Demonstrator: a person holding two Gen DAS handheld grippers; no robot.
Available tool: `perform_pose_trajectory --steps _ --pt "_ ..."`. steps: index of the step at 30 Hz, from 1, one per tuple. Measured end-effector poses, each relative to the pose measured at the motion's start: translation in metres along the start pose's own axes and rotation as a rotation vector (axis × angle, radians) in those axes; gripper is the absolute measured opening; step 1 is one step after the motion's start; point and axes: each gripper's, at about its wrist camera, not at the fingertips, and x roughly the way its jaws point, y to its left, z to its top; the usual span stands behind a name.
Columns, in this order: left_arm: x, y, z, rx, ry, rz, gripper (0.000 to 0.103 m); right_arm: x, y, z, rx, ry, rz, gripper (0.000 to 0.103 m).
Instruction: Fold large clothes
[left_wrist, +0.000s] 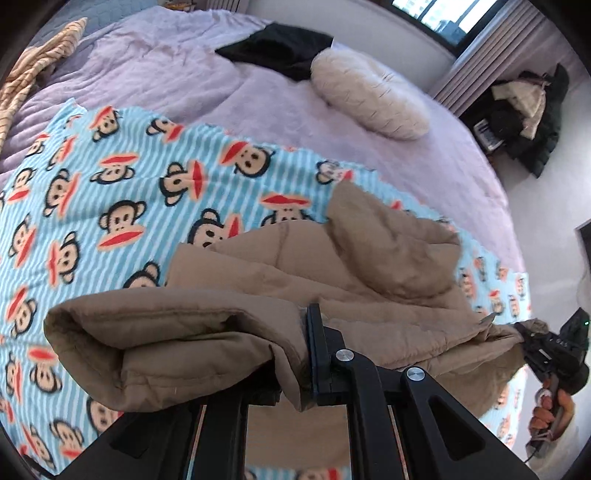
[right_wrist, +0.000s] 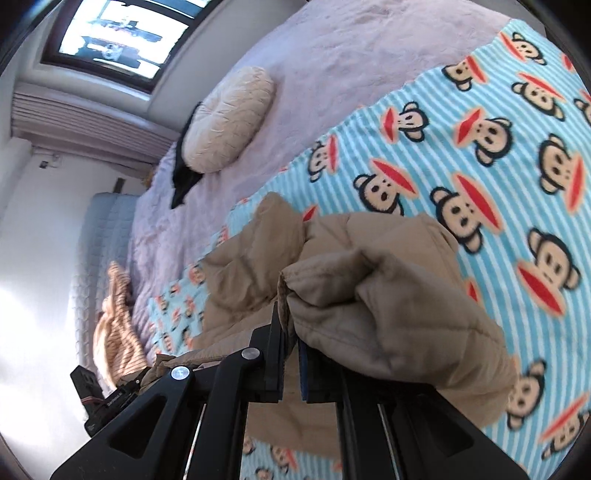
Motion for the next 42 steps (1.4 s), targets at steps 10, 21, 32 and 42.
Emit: perform_pose_trajectory --steps 10,21,32,42 --pt "0.005 0.005 0.007 0.092 -0.099 0.061 0.102 0.046 -0.022 0.013 0.088 0.019 -0.037 0.015" --pt "0.059 0.014 -0.003 0.167 0.006 0.117 0.032 0.053 0.006 -0.015 -0.256 0.095 -0.26 0.012" --pt "0.139 0.034 0.027 0.119 -0.054 0.201 0.032 0.084 -0.068 0.042 -0.108 -0.049 -0.419 0.007" --pt "0.125 0.048 0.044 0.038 -0.055 0.187 0.033 0.098 -0.076 0.059 -0.087 -0.039 -0.435 0.005"
